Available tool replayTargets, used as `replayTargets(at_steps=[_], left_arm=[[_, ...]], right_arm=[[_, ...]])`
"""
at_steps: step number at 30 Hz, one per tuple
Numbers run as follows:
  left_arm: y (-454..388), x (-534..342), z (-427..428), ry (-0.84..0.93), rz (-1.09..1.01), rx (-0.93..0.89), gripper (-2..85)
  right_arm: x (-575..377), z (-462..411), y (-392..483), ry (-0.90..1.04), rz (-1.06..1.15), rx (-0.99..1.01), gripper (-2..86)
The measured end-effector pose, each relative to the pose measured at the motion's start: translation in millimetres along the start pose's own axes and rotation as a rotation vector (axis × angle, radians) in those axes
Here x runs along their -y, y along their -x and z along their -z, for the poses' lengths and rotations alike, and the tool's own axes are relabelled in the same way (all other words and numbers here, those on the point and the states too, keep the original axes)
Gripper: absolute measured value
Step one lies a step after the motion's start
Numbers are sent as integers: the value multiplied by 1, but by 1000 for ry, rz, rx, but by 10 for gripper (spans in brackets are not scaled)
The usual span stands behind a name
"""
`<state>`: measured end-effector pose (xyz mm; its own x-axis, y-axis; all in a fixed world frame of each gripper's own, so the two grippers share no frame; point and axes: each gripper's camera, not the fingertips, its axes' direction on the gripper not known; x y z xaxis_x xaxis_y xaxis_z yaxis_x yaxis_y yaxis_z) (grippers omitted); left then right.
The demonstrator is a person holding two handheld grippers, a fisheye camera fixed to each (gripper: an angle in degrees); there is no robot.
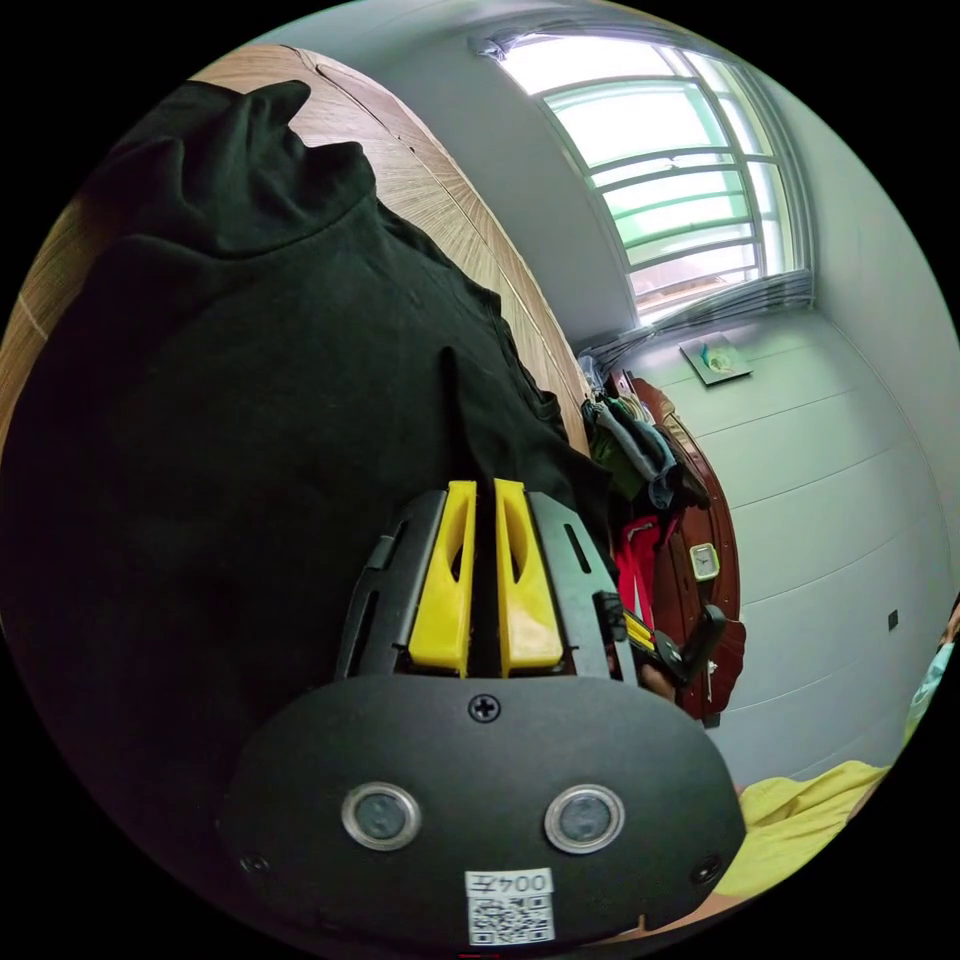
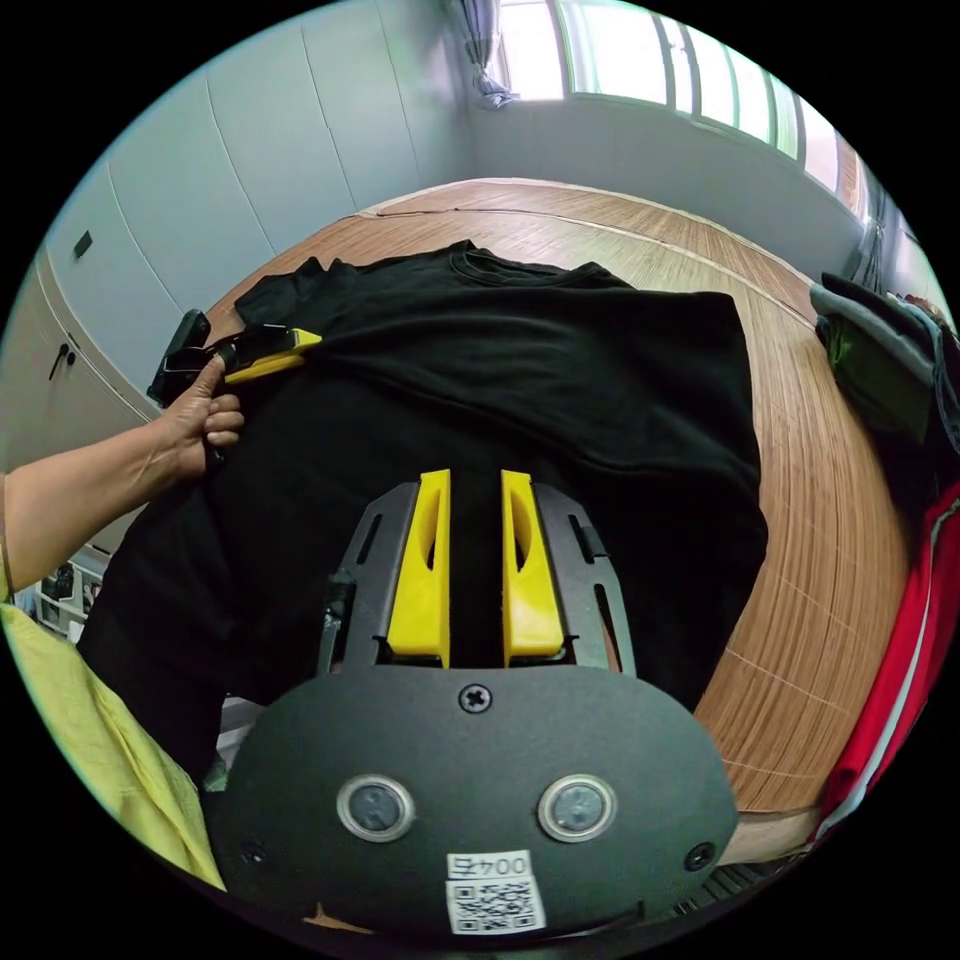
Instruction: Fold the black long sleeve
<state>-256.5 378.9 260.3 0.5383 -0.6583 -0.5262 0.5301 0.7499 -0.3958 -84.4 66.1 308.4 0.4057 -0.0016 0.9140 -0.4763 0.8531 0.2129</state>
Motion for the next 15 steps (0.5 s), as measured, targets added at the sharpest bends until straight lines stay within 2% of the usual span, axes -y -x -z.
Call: replayTargets(at_steps=[7,10,15], left_arm=[[4,2,5,0,1,-9,32],[5,4,7,-1,1,-11,32],[5,6,10,-3,1,-19,31]], right_arm=[[4,54,-100,6,-126,122,65],[-20,101,-168,-134,-347,200,65],[-87,148,-294,-395,-748,467,112]])
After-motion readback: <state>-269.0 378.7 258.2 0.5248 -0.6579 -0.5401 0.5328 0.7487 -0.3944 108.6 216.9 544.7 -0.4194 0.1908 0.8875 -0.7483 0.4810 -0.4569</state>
